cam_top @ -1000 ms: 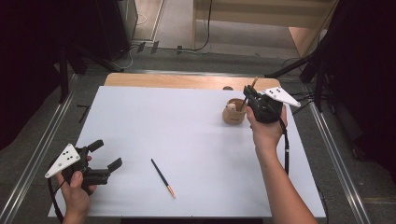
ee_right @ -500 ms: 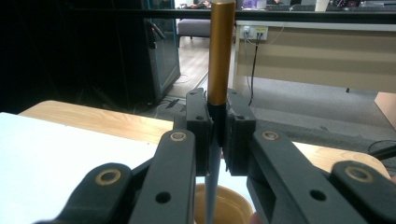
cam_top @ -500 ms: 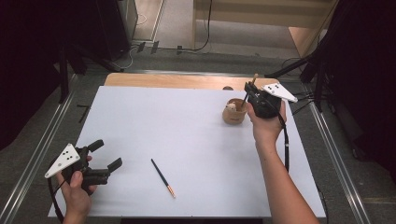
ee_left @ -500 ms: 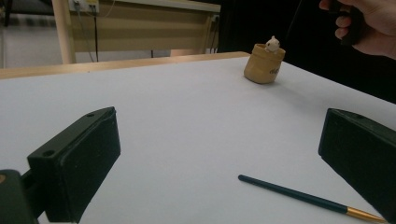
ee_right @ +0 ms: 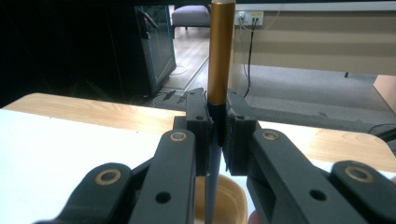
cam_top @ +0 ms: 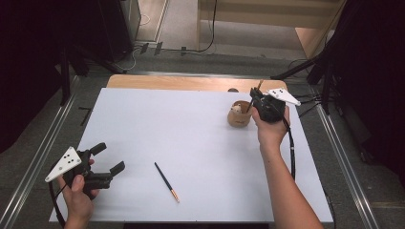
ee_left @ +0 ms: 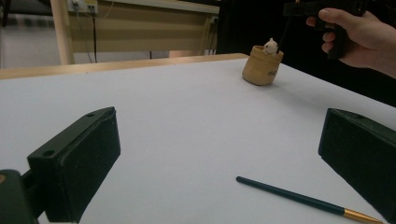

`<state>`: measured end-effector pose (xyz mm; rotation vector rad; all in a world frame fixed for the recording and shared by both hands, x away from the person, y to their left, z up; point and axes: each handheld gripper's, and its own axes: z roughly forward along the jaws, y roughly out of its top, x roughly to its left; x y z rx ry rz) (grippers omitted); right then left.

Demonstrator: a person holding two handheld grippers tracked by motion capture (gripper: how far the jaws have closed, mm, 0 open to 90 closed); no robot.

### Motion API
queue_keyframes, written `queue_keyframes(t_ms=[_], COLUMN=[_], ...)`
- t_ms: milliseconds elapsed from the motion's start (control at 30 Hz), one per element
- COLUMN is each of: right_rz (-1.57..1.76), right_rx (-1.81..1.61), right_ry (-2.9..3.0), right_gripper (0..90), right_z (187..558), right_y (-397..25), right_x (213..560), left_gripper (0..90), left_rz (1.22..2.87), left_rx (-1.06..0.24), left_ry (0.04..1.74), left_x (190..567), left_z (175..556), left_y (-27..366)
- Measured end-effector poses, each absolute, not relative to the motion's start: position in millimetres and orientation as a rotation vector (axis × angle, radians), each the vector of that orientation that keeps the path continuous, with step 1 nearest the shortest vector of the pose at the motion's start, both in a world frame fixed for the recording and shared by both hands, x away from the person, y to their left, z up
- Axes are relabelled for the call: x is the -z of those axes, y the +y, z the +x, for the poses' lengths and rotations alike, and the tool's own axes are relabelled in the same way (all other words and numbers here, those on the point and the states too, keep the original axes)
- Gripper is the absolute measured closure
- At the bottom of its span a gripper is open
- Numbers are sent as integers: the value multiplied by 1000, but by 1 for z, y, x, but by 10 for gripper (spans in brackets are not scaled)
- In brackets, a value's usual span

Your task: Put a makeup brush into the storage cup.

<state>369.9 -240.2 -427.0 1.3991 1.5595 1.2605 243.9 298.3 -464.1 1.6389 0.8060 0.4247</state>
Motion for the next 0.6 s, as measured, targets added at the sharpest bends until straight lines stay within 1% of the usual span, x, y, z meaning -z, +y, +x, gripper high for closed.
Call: queue_keyframes(t_ms=[600], right_rz=[1438], right_rx=[-1209], right_ry=[1608], right_gripper=[843], right_z=[378], right_y=[-240], right_x=[452], left_gripper=[0], left_rz=[1644], left_rx=[-420], left_ry=[803], left_x=[465], left_z=[244], left_y=[297])
